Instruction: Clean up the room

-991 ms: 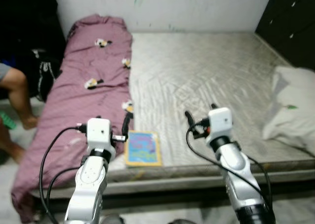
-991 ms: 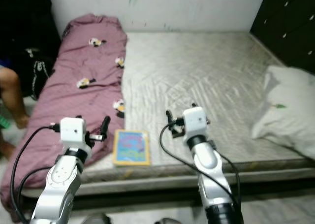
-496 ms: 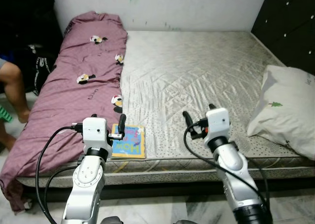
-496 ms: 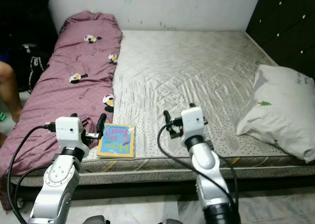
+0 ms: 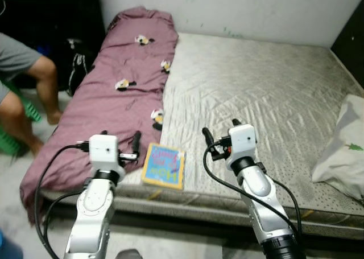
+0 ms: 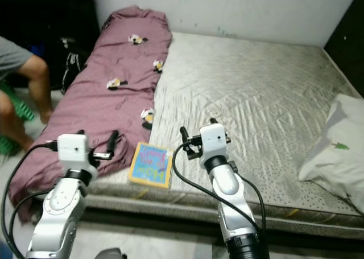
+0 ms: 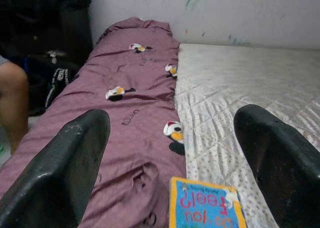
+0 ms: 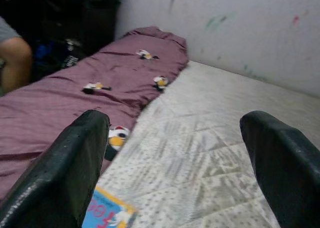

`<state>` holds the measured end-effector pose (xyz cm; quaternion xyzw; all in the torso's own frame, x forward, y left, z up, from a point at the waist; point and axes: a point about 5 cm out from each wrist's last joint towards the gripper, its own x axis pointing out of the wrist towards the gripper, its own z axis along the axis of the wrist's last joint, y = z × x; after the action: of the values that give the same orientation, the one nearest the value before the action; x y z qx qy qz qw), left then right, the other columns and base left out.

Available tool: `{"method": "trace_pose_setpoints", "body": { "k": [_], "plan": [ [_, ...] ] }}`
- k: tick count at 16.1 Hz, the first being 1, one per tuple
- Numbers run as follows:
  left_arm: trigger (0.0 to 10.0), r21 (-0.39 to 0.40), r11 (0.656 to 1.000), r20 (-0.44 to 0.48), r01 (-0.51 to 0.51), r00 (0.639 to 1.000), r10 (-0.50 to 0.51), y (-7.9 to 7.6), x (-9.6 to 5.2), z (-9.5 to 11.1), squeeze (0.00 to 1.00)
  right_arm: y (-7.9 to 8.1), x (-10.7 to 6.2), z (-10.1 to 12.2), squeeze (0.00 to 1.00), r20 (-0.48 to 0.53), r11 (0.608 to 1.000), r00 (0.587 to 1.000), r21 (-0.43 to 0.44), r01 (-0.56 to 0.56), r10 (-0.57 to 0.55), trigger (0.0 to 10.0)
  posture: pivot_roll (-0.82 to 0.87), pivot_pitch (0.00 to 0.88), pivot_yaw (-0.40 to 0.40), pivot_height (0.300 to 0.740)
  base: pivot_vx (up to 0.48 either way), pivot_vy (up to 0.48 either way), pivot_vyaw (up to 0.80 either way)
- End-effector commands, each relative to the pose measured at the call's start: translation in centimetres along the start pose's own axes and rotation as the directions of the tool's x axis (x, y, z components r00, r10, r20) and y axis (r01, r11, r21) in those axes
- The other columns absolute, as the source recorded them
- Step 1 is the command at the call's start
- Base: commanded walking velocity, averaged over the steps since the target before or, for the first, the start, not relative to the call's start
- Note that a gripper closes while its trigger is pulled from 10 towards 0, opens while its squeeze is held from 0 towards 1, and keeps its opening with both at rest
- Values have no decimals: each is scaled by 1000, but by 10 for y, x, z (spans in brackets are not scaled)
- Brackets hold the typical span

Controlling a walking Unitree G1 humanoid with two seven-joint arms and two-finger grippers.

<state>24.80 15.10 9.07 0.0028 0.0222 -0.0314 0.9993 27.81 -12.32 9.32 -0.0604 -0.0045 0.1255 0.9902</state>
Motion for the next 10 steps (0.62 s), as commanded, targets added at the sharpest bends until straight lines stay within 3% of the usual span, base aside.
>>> {"method": "trace_pose_setpoints", "body": {
  "k": [1,5,10],
  "plan": [
    [10000,-2,1000,15,22,1000,-22,-6,1,4,0,-6,-1,1,0,4,1000,1000,-4,23,-23,10000,7,0,-49,740,349,0,0],
    [10000,5,1000,12,17,1000,-17,-6,2,4,0,-6,-1,1,0,3,1000,1000,-6,28,-28,10000,4,0,-48,740,315,0,0],
    [10000,35,999,11,-37,999,37,-2,3,3,0,-7,0,1,0,5,1000,1000,-9,30,-30,10000,8,0,-49,740,0,0,0]
  ]
}}
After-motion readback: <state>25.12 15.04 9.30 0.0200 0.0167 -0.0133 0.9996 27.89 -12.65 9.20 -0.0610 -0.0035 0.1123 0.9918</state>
